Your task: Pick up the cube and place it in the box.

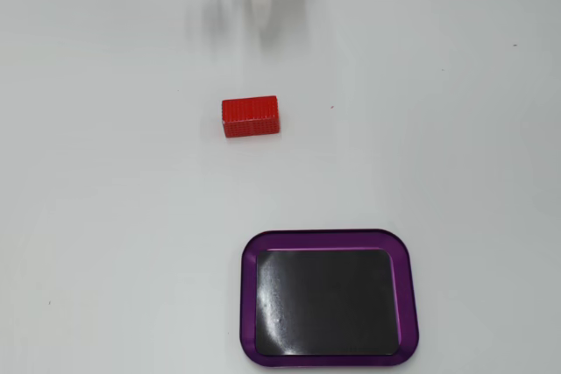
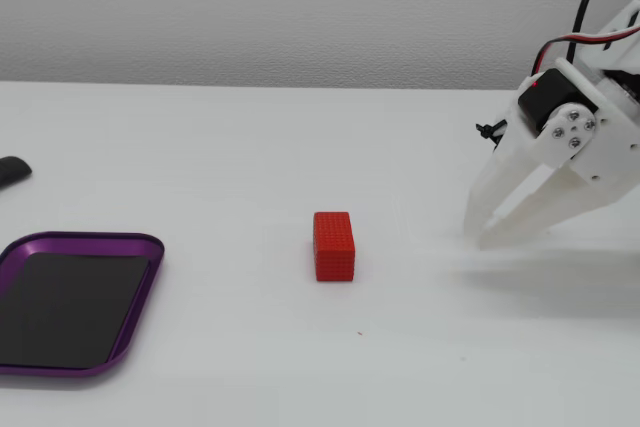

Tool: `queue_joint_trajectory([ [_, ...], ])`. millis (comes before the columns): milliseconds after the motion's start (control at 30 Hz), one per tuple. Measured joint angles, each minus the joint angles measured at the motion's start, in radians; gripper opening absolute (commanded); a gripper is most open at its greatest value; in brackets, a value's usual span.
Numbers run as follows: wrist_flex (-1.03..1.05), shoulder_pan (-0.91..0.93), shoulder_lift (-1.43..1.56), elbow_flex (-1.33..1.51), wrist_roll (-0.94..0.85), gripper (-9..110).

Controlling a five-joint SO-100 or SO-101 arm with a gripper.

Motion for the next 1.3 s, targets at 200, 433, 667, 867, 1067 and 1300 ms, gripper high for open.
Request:
queue_joint_trajectory([
  [200,0.011,-0.005,-0.233,-0.230,-0.002,3],
  [433,0.095,-0.002,-0.844,-0.637,0.103,14],
  [667,0.187,0.000,-1.304,-0.966,0.129,28],
  [867,0.143,0.002,-1.562,-1.109,0.132,28],
  [1067,0.054,0.002,-1.736,-1.158,0.129,28],
  [1300,-0.052,0.002,-1.824,-1.158,0.129,28],
])
